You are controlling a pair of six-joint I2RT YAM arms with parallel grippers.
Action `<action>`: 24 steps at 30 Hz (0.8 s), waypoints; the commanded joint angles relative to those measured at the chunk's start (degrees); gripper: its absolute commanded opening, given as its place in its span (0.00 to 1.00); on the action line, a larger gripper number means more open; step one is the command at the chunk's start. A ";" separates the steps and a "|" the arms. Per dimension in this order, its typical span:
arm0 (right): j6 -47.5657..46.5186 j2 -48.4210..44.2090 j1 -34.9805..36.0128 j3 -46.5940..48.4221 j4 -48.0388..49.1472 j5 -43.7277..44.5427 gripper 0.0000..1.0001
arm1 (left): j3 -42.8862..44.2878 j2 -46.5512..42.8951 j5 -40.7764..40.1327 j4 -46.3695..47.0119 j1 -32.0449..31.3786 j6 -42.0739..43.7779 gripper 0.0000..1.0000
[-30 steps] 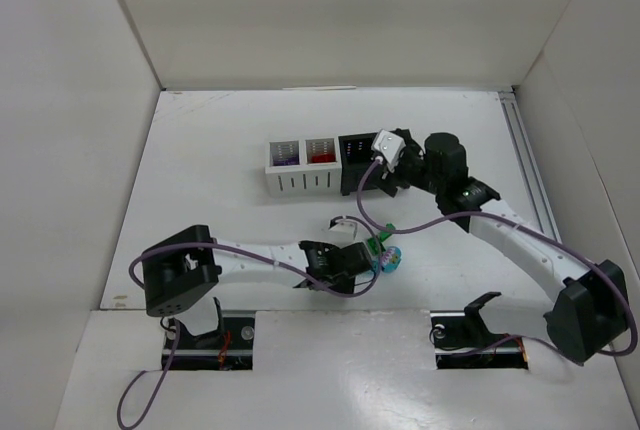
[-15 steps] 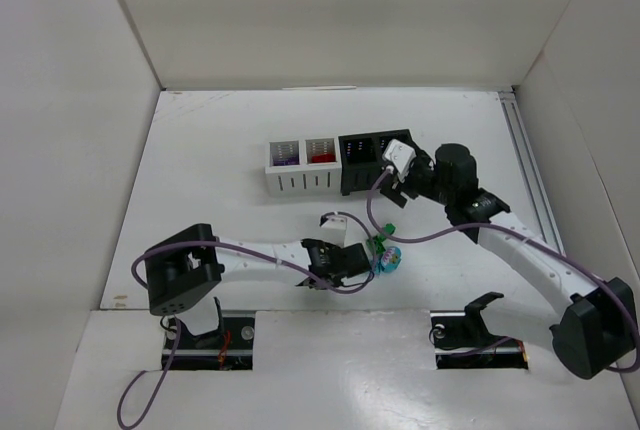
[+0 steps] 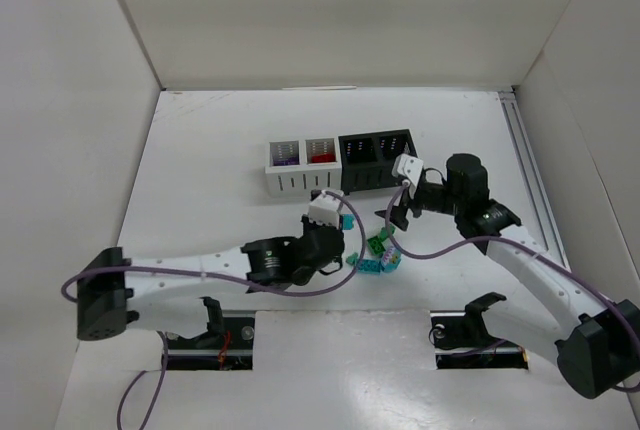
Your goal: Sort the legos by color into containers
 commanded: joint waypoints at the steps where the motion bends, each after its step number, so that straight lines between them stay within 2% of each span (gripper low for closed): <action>1: 6.29 -0.87 -0.61 2.33 4.52 -13.31 0.96 | -4.66 -8.10 -2.62 19.75 -0.12 15.22 0.00; 3: 10.95 -0.87 -0.61 4.17 8.30 -16.14 0.97 | -5.98 -10.04 -2.62 22.93 -0.12 19.27 0.00; 7: 15.26 0.36 -0.61 7.78 8.84 -17.47 1.00 | -5.98 -9.97 -4.54 26.46 -0.12 22.71 0.00; 12: 20.45 1.94 0.01 9.02 10.85 -19.23 1.00 | -4.84 -8.21 -8.41 26.98 -0.12 21.05 0.00; 18: 24.50 5.37 2.72 11.12 11.39 -18.18 1.00 | -6.86 -9.35 -7.89 32.87 -0.12 22.18 0.00; 24: 29.24 9.40 7.30 12.96 18.15 -17.65 0.99 | -7.39 -8.83 -7.89 33.67 -0.12 23.24 0.00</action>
